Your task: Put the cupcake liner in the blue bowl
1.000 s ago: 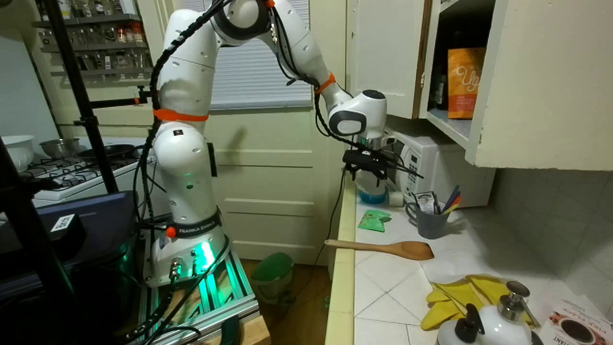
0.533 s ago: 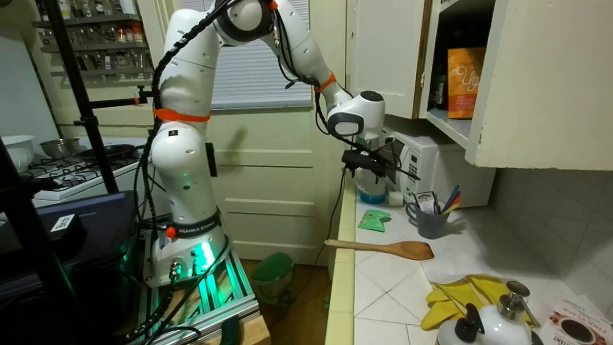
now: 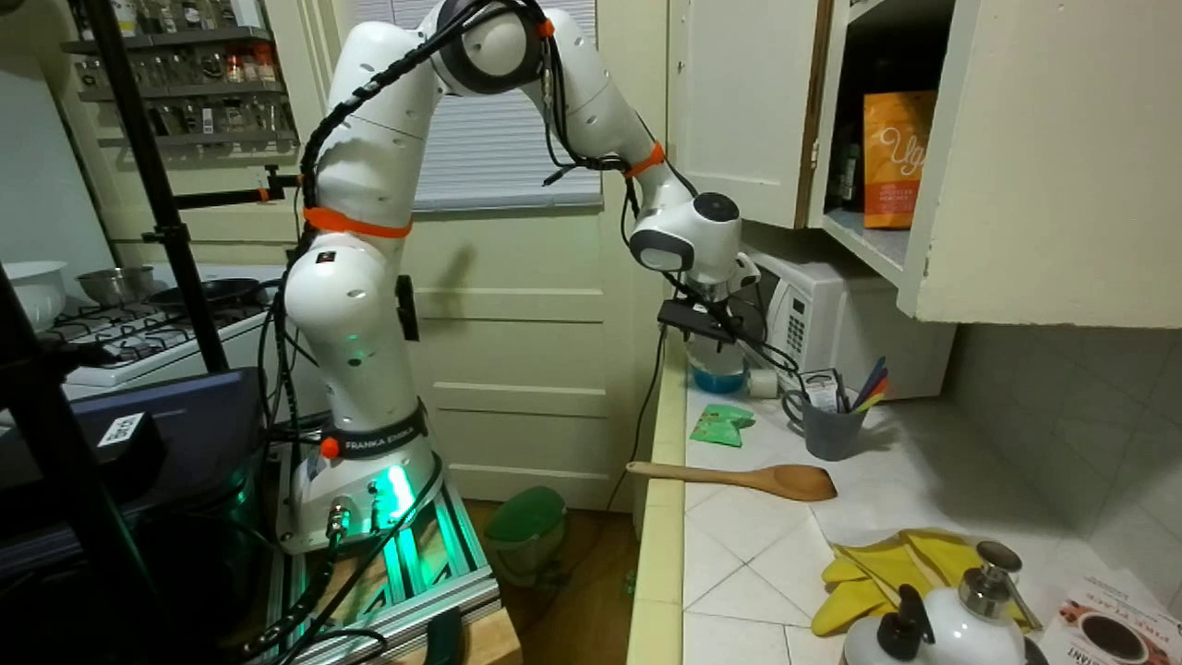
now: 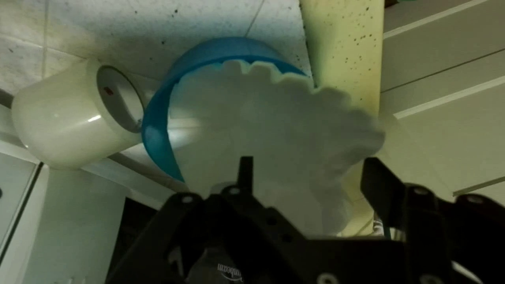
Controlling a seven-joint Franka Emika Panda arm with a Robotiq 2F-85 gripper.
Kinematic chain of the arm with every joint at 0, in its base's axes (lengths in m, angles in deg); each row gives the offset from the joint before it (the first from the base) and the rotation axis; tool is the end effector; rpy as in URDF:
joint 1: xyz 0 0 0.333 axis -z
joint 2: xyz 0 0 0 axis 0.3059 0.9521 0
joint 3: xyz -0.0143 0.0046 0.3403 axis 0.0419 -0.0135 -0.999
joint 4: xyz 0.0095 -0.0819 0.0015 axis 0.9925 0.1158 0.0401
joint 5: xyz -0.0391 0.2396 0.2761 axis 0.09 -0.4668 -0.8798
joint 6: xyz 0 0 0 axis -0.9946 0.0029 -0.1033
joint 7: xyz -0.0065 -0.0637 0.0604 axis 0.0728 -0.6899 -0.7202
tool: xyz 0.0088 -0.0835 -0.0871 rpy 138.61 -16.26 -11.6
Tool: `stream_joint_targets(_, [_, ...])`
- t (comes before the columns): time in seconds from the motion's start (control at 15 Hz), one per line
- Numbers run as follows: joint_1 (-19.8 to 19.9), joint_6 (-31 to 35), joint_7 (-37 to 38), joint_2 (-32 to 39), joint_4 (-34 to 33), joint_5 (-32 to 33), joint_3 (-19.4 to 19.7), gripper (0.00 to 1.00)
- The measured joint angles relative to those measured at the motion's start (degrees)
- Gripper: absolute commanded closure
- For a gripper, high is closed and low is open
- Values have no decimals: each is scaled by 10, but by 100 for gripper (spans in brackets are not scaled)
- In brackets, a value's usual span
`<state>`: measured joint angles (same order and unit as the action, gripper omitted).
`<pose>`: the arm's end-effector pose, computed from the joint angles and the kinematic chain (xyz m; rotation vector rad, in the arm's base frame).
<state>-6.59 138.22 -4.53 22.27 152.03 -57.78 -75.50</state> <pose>0.5664 -0.0349 0.2733 -2.6776 -0.7952 -0.6027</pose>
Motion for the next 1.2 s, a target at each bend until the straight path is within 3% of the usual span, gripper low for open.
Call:
stream_joint_targets(0.27, [10, 0, -51, 20, -16, -47, -18, 89])
stream_joint_targets(0.4, [12, 0, -66, 27, -21, -57, -23, 100])
stream_joint_targets(0.93, [5, 0, -73, 25, -23, -56, -31, 100])
stream_joint_targets(1.2, [-56, 36, 4, -6, 11, 31, 14, 100])
